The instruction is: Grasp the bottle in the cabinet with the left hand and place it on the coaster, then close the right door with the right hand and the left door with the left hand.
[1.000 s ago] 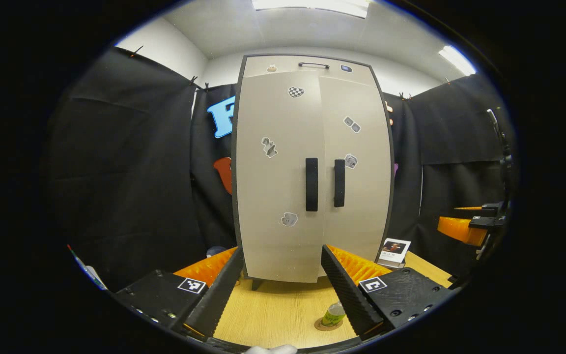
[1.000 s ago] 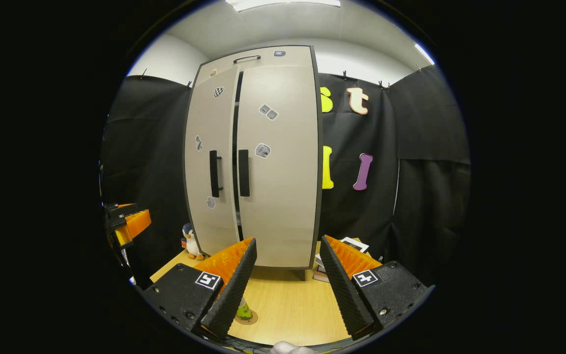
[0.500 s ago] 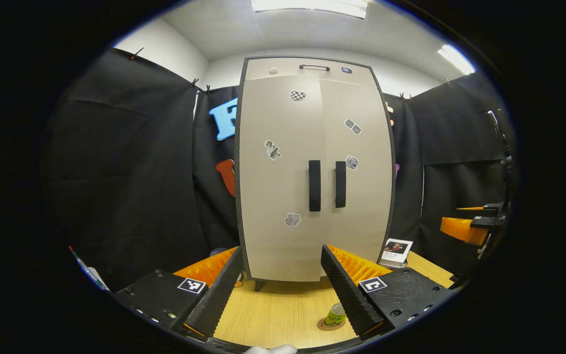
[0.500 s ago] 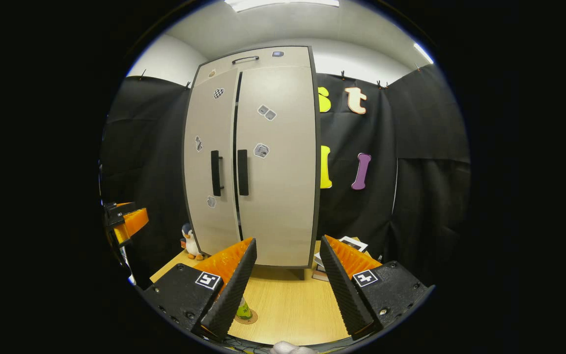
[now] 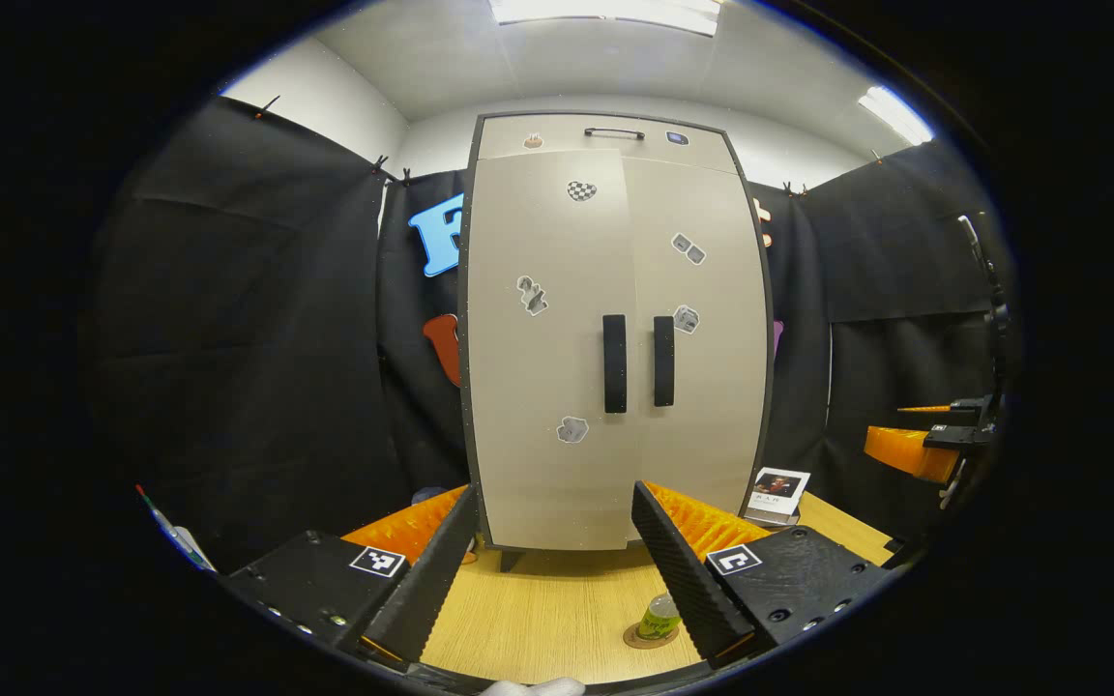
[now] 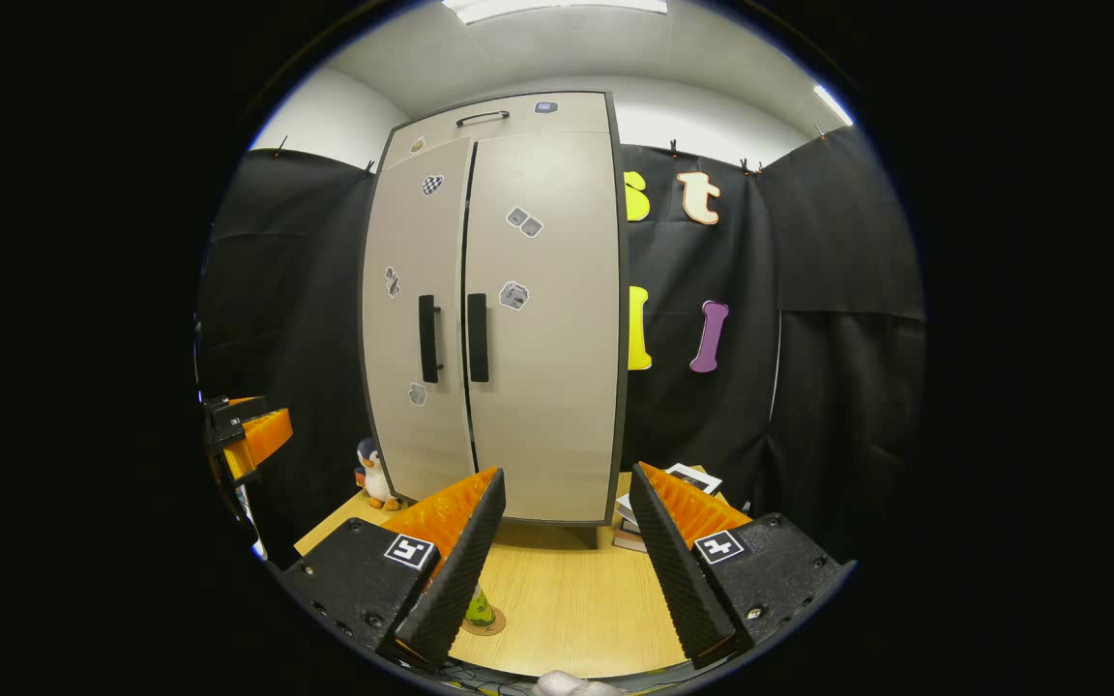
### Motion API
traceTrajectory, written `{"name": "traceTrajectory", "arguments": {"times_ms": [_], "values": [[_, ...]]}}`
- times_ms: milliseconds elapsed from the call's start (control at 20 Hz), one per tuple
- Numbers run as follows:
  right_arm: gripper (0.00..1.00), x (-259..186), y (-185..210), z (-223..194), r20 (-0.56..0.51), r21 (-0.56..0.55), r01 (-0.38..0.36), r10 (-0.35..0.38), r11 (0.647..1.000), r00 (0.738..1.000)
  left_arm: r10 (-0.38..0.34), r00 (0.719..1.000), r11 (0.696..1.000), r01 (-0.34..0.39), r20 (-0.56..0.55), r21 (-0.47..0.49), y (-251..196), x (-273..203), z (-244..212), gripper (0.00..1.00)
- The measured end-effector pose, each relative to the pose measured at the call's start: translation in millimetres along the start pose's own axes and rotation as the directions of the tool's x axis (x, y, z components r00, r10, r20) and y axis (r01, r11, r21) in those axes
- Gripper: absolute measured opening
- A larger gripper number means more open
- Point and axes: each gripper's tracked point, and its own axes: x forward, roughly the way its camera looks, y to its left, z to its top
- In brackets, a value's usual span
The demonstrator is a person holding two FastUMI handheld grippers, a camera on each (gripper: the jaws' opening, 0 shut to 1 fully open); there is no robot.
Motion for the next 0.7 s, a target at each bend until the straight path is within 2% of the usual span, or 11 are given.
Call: {"name": "traceTrajectory", "arguments": {"times_ms": [700], "values": [[0.8,-9.2,-2.9,5.7,0.014,-0.018,0.006,-0.005,1.0,1.0,-0.014,1.0,1.0,0.014,0.003,-0.003,-6.9,-1.3,0.5,0.97]]}}
